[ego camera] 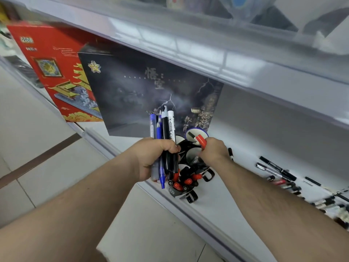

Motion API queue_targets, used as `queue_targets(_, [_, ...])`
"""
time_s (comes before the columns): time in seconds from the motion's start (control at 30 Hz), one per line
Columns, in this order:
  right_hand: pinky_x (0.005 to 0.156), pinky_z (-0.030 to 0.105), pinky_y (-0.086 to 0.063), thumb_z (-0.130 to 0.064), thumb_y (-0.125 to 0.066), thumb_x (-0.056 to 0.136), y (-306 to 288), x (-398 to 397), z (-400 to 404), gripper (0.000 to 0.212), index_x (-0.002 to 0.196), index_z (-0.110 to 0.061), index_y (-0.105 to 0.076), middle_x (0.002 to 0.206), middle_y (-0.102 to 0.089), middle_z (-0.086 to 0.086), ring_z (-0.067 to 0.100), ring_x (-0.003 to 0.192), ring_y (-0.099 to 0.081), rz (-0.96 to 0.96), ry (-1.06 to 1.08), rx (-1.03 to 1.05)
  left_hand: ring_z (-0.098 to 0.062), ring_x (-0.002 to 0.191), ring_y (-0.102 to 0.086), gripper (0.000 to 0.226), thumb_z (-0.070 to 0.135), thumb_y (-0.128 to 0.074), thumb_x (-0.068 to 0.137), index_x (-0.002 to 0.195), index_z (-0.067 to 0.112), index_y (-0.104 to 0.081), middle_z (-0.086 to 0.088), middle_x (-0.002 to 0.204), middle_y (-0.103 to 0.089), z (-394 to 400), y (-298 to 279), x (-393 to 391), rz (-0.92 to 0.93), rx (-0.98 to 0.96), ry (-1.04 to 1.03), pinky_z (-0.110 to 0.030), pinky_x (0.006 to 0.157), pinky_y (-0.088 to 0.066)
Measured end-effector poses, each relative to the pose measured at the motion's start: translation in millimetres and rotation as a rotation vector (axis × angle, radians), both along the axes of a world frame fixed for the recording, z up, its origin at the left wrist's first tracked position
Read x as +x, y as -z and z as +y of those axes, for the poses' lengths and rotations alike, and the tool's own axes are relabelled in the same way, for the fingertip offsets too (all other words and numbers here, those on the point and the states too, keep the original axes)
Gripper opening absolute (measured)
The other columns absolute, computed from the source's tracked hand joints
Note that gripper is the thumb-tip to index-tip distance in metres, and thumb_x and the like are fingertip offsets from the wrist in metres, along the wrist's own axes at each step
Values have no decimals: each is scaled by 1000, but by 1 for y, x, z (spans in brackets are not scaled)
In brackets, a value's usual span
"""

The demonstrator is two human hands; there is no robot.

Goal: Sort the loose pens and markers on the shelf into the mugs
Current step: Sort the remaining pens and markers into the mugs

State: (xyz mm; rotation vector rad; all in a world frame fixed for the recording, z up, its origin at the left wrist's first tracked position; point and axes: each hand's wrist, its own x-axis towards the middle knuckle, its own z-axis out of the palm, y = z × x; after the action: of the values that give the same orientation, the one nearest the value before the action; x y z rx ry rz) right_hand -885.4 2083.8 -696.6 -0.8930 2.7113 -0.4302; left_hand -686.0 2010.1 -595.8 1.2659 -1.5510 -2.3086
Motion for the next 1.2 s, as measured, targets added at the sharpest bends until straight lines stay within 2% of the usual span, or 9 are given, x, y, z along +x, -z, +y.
queue_targets(0.1, [51,26,-37,-22,-64,88,-36,16,25,16,76,-14,-57,65,-55,3,19,55,-50,-435,238,-430,-23,56,-62,13,-1,-55,86,85,5,-66,-13,70,-65,10,-4,-4,18,32,73,-27,50,-53])
queue_targets(0.2, [46,26,-39,-16,-63,92,-77,44,67,12,93,-4,-65,59,-52,4,16,46,-46,-961,398,-758,-25,63,-66,12,-3,-60,82,87,3,-69,-16,75,-68,23,-7,-7,45,33,172,-32,60,-57])
queue_targets(0.37, [61,36,-53,-22,-61,95,-118,84,134,27,100,3,-70,61,-52,3,21,57,-55,-1219,388,-913,-32,75,-66,31,5,-72,58,89,4,-72,-21,86,-68,49,-16,-8,71,11,316,-43,78,-55])
queue_targets(0.6, [44,26,-31,-33,-65,92,-134,111,183,27,97,-6,-68,56,-48,4,16,47,-39,-1035,411,-951,-26,76,-70,10,-2,-67,79,84,5,-72,-17,82,-71,90,-34,-16,129,-8,398,-37,69,-58])
queue_targets(0.7, [44,25,-37,-24,-68,91,-141,121,193,20,83,-9,-58,55,-53,4,13,42,-44,-815,396,-966,-26,84,-74,23,5,-71,65,87,7,-74,-15,90,-73,111,-42,-20,189,67,444,-34,61,-58])
queue_targets(0.83, [43,27,-36,-20,-68,91,-150,126,208,19,84,-11,-54,54,-55,6,16,42,-43,-684,468,-1095,-23,81,-74,15,-2,-63,83,93,5,-72,-13,87,-74,142,-51,-28,234,95,443,-34,65,-59])
queue_targets(0.97, [42,27,-32,-21,-67,92,-147,132,229,19,88,-6,-56,65,-54,13,18,42,-40,-618,583,-1162,-18,67,-72,8,-1,-63,84,82,3,-70,-11,74,-72,167,-54,-36,274,154,338,-30,57,-59])
queue_targets(1.07, [40,28,-30,-22,-73,87,-138,140,240,38,95,9,-52,62,-43,12,19,42,-36,-637,603,-1171,-19,61,-70,7,2,-63,84,83,4,-70,-11,73,-71,180,-54,-40,307,231,241,-29,53,-57])
queue_targets(1.2, [41,26,-33,-20,-76,84,-134,143,244,31,96,4,-60,62,-60,7,17,41,-41,-699,595,-1145,-22,64,-66,12,6,-59,90,87,7,-71,-11,80,-71,187,-48,-45,309,253,179,-33,61,-53])
